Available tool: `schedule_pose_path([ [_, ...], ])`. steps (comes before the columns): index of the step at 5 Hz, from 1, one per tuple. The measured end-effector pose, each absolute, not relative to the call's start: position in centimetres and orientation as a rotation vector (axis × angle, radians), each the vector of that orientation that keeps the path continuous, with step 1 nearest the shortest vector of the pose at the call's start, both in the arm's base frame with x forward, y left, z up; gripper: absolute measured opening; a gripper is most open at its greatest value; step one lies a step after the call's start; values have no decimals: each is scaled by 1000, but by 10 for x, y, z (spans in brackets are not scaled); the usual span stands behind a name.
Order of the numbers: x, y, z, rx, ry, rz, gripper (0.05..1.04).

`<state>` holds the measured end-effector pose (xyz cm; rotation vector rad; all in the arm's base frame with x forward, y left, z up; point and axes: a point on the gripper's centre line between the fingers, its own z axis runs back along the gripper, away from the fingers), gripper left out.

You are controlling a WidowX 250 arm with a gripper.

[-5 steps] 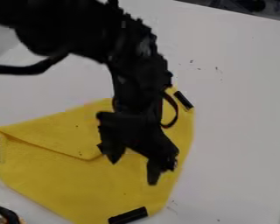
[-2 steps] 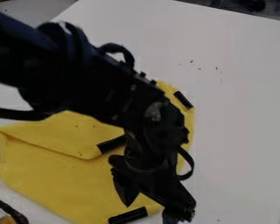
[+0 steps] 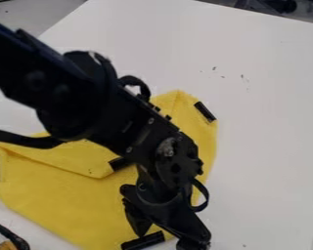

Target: Fold the cloth from bottom right to top left

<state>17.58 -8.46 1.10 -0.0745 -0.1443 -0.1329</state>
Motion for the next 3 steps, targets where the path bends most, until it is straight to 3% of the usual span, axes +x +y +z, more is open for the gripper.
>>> schedule_pose_path([
  [2, 179, -81, 8, -98, -162, -137, 946],
  [3, 180, -80, 6, -119, -172, -107, 663],
])
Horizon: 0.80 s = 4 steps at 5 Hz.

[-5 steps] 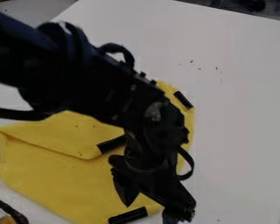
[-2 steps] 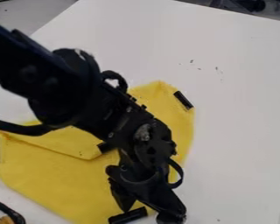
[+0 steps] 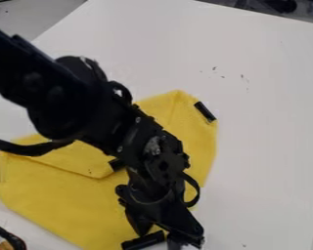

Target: Fold the cloth from bottom right to top left

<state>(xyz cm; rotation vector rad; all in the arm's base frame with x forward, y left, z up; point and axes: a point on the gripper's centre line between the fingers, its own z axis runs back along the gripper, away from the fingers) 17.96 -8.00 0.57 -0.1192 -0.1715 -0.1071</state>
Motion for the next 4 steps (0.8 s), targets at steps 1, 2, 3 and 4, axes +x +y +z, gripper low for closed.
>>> schedule_pose_path([
  [1, 181, -80, 5, -128, -184, -102, 378],
  [2, 183, -81, 5, -143, -207, -95, 193],
  [3, 184, -80, 4, -136, -218, -106, 90],
  [4, 184, -78, 9, -98, -159, -113, 63],
])
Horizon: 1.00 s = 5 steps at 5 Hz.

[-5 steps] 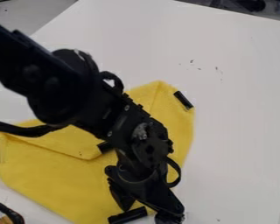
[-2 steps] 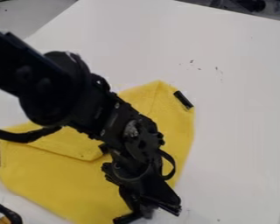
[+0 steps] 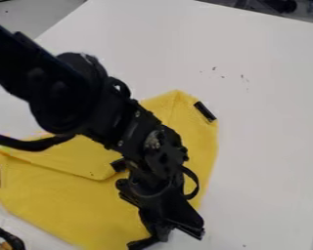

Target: Fold the cloth from bottom right to top left

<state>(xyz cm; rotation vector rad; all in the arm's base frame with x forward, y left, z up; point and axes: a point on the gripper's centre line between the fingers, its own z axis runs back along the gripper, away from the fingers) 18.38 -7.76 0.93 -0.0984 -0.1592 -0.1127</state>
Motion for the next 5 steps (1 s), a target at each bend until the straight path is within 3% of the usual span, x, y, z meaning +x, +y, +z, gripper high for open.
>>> schedule_pose_path([
  [3, 223, -41, 65, -4, -78, -226, 58],
  [5, 260, 7, 47, -74, -102, -208, 58],
])
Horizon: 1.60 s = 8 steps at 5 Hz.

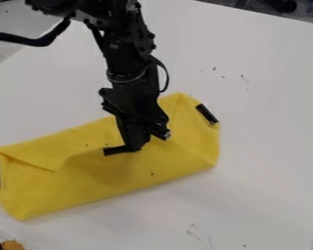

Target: Fold the cloth from bottom right to top left

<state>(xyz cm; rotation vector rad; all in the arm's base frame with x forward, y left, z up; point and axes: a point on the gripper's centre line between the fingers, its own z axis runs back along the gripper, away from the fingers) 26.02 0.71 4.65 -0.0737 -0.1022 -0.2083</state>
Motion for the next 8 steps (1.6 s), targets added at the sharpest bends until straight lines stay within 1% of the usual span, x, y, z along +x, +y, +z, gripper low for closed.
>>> schedule_pose_path([
  [1, 265, 10, 34, -112, -103, -210, 58],
  [2, 268, 15, 24, -133, -111, -211, 82],
  [3, 271, 19, 26, -104, -113, -245, 237],
  [4, 275, 31, 31, -32, -94, -270, 499],
  [5, 287, 40, 42, 21, -110, -311, 806],
  [6, 300, 51, 52, 76, -134, -353, 1003],
  [7, 305, 53, 54, 74, -120, -368, 1003],
  [8, 304, 50, 52, 77, -129, -340, 1000],
])
